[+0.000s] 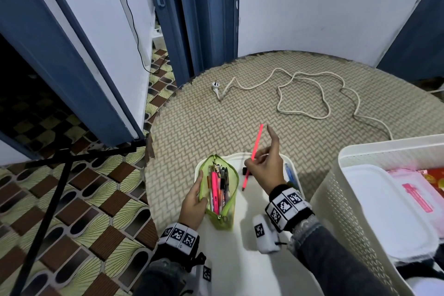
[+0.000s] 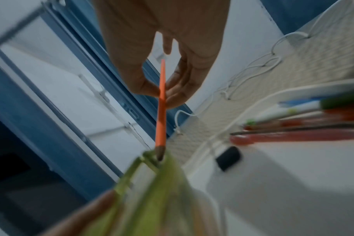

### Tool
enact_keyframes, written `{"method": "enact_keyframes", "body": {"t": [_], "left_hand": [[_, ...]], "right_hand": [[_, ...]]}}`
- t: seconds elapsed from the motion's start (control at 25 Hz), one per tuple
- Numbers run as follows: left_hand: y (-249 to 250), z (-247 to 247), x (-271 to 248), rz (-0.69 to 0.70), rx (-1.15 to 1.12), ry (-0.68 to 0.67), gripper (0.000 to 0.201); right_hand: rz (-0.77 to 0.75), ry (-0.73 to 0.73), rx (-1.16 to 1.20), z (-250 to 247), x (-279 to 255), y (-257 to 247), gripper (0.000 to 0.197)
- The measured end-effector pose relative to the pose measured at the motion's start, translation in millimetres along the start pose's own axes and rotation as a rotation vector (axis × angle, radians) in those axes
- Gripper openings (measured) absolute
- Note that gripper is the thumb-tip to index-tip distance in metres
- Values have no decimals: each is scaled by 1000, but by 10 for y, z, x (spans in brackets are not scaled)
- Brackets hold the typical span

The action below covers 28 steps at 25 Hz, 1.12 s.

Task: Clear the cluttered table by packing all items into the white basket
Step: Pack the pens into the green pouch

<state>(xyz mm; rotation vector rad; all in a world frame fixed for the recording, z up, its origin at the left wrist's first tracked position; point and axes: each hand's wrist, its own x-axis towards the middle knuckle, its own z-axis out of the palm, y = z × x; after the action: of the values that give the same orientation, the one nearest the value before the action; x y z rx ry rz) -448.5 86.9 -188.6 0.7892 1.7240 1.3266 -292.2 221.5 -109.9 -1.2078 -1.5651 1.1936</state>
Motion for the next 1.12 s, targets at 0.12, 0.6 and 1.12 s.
{"method": "enact_keyframes", "body": {"t": [0.12,0.6,1.12], "left_hand": [[3,21,-33,6,-10,-10,73],[28,85,-124,-2,30,-31,77],[38,56,-138,20,52,-16,73]], "right_hand": [[-71,-163,-11,117,2,-263,100],[-68,-515,-428,474,-274,165,77],[-220,-128,-538,261,48,316,31]]}}
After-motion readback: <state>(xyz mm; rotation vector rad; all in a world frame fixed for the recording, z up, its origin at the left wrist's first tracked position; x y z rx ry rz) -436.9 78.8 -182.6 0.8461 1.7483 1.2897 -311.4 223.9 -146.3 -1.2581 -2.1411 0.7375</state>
